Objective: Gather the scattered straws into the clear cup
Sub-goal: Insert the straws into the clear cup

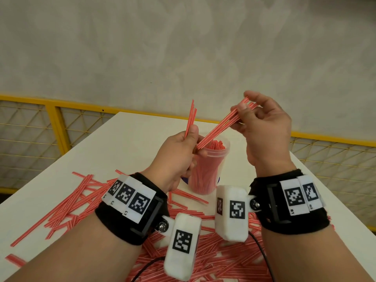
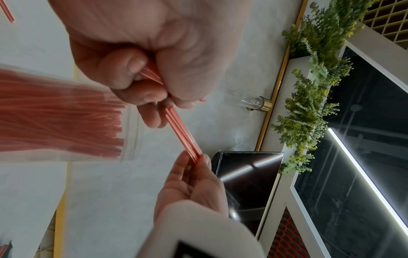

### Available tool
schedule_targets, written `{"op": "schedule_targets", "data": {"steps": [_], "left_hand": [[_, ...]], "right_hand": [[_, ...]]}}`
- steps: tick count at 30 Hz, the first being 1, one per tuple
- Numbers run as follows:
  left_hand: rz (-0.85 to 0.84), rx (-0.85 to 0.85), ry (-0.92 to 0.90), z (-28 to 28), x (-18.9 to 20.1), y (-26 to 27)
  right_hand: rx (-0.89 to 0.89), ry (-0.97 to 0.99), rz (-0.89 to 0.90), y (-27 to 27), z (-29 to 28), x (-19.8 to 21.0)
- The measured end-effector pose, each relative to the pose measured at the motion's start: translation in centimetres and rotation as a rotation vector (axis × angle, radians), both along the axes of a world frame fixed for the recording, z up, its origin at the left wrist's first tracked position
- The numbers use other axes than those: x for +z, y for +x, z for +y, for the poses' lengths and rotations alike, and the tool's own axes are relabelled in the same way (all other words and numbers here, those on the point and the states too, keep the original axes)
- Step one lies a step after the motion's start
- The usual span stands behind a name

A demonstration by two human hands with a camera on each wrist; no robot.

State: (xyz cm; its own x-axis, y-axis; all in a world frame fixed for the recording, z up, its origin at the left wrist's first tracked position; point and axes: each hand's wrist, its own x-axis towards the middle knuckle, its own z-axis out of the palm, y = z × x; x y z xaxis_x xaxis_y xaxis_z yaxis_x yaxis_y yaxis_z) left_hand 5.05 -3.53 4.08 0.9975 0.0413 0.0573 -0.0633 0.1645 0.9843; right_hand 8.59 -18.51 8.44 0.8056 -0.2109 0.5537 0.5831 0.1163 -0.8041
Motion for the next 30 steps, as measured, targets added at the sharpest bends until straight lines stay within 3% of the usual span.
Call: {"op": "schedule_targets", "data": {"steps": [5,11,15,20,26,30], "left_hand": [[0.004,0.048,0.059,-0.1,-0.3,0.1],[0.043,0.069,0.071,0.0,-0.1,0.1],[0.038,0.062,0.059,0.0,-0.2,0.2],[0.036,0.057,0.043,0.1,-0.2,0.3],[0.042,0.063,0.026,0.3,0.0,0.3],[0.044,0.034,0.022,0.3,0.1,0.2]], "right_hand": [[-0.170,-0.015,-0.111,0.4,-0.9,0.0],[-0.297,-0.200,-0.178,0.9,-0.8,-0.6],[-0.281,-0.472,-0.119,1.2,-0.2,-1.5],[-0.064,-1.062,0.139,0.9,0.6,-2.8],[-0.102,-0.910,0.108,0.5,0.6,-2.1],[-0.102,-0.685,0.098,0.4,0.8,-1.8]]}}
